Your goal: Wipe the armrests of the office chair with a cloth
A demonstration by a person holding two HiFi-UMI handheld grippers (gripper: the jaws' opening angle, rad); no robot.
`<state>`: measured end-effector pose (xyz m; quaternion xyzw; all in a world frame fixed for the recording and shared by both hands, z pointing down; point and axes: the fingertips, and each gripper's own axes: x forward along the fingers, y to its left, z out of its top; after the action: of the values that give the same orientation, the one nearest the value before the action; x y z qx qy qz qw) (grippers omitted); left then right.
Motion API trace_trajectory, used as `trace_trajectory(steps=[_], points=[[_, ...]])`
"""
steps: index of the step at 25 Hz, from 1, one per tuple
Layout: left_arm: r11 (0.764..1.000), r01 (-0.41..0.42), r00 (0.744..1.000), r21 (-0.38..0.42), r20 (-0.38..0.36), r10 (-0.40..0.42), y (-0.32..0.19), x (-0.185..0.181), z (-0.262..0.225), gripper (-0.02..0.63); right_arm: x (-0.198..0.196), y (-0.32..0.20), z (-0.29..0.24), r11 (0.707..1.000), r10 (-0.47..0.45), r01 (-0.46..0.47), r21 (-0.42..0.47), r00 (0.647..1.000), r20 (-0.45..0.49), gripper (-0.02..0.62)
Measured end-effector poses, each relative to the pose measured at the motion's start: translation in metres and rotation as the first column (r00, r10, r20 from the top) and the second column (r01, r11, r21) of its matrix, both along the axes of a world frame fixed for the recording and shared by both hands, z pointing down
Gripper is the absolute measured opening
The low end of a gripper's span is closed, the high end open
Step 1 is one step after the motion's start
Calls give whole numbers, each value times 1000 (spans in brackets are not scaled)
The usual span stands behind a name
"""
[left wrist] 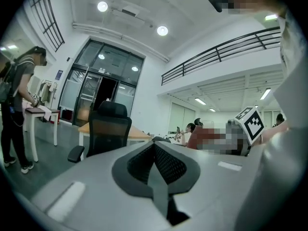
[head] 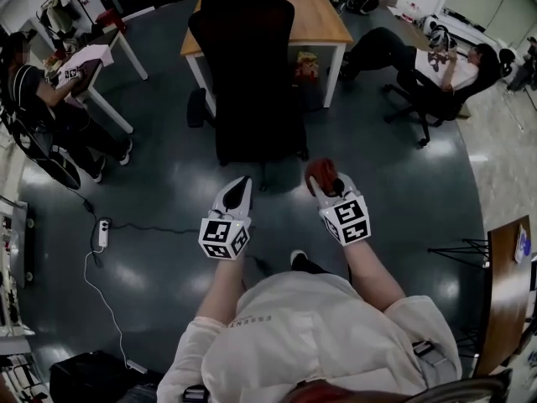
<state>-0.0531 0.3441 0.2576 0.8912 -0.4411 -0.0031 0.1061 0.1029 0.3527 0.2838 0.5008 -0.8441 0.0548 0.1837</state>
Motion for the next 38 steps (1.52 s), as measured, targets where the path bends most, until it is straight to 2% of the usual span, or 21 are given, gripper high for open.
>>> trace_trajectory(steps=[6, 13, 19, 25, 33, 38], points=[[994, -97, 995, 41, -10, 98, 64, -28, -9, 17, -51, 57, -9, 999, -12, 10, 32, 999, 40, 52], [994, -103, 994, 20, -32, 104, 105, -70, 0, 17, -95, 110, -4, 1000, -5, 3, 29, 999, 43, 52], [991, -126, 991, 35, -39, 128, 129, -76, -6, 17, -104, 136, -8, 999, 13, -15, 39, 999, 44, 52], [987, -143, 987, 69, -61, 147, 142, -75, -24, 17, -110, 143, -16, 999, -6, 5, 53, 999, 35, 49], [988, -140, 989, 70, -33, 142, 148, -79, -21, 17, -115, 142, -11, 999, -22, 21, 36, 999, 28, 49], [984, -154, 983, 91, -90, 163, 149, -82, -24, 17, -125, 141, -9, 998, -46, 45, 32, 999, 30, 50]])
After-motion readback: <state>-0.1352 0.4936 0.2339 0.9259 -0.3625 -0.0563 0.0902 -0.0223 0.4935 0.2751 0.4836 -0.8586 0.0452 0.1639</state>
